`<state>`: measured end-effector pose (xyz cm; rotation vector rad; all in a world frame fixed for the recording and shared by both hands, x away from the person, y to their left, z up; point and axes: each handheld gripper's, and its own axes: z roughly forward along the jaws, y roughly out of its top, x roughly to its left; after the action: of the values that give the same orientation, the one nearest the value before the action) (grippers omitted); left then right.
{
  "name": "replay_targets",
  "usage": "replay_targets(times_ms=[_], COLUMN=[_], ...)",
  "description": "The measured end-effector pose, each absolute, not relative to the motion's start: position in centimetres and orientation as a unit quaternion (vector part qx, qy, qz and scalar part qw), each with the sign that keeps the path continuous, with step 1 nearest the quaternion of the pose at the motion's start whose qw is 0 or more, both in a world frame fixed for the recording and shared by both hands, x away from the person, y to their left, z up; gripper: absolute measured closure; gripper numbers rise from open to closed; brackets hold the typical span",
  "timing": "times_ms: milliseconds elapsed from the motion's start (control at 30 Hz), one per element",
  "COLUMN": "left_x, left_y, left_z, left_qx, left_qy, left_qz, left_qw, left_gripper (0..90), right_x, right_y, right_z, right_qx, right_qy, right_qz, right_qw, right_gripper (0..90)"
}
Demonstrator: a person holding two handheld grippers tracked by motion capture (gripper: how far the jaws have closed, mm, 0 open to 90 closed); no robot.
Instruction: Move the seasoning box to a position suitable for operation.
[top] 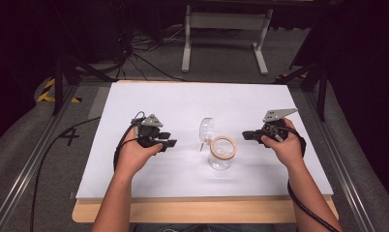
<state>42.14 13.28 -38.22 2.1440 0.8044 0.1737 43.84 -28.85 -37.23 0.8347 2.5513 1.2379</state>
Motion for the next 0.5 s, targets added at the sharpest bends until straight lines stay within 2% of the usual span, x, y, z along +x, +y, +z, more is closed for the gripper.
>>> replay_targets(times_ms=[200,333,500], left_x=[41.8,41.8,41.5], left_y=[13.7,13.6,13.5], left_z=[-38.0,-38.0,-37.8], left_qx=[0.856,0.863,0.865], left_qy=[0.334,0.318,0.304], left_qz=[0.075,0.077,0.07], left_qw=[0.387,0.384,0.393], left_gripper=[56.2,56.4,54.3], right_x=[44.0,44.1,44.5], right_y=[-29.3,-29.2,-28.6], right_z=[-38.0,-38.3,-39.2], right_qx=[0.291,0.292,0.272], right_qy=[0.86,0.859,0.861], right_qz=[0.41,0.413,0.427], right_qw=[0.089,0.083,0.052], right_gripper=[90.0,90.0,90.0])
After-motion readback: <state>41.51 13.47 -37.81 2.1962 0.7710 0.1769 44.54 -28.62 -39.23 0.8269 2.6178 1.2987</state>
